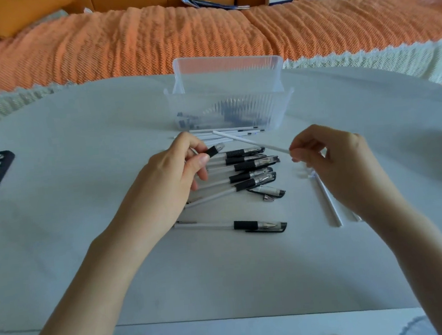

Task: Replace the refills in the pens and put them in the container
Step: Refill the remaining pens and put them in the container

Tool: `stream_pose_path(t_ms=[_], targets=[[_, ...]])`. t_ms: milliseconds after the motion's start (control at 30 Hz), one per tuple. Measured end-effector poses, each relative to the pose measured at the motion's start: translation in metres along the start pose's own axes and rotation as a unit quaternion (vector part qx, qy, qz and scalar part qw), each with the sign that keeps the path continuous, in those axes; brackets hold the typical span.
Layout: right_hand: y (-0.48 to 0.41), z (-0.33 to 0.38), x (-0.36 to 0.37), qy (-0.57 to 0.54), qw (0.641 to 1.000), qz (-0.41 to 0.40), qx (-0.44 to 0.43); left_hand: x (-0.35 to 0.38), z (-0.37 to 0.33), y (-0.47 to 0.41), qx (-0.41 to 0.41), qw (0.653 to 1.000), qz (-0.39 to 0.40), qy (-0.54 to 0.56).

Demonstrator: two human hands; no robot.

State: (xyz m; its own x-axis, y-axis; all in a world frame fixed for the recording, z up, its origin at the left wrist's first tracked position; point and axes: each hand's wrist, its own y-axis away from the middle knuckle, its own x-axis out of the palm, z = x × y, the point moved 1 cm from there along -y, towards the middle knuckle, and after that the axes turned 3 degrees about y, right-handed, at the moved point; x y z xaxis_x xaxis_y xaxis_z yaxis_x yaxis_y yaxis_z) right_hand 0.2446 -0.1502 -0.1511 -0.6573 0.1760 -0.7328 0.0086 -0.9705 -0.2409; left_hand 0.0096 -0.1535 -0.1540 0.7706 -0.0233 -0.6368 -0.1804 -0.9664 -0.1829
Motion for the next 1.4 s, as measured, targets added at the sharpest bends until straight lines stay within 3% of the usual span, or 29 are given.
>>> stream_pose_path(t_ms=[1400], targets=[[0.0031,-0.0032,-0.0059,-0.008,1.000,-0.009,-0.024,-0.0066,0.0020,-0.0016,0.007,0.999,-0.024,0.021]])
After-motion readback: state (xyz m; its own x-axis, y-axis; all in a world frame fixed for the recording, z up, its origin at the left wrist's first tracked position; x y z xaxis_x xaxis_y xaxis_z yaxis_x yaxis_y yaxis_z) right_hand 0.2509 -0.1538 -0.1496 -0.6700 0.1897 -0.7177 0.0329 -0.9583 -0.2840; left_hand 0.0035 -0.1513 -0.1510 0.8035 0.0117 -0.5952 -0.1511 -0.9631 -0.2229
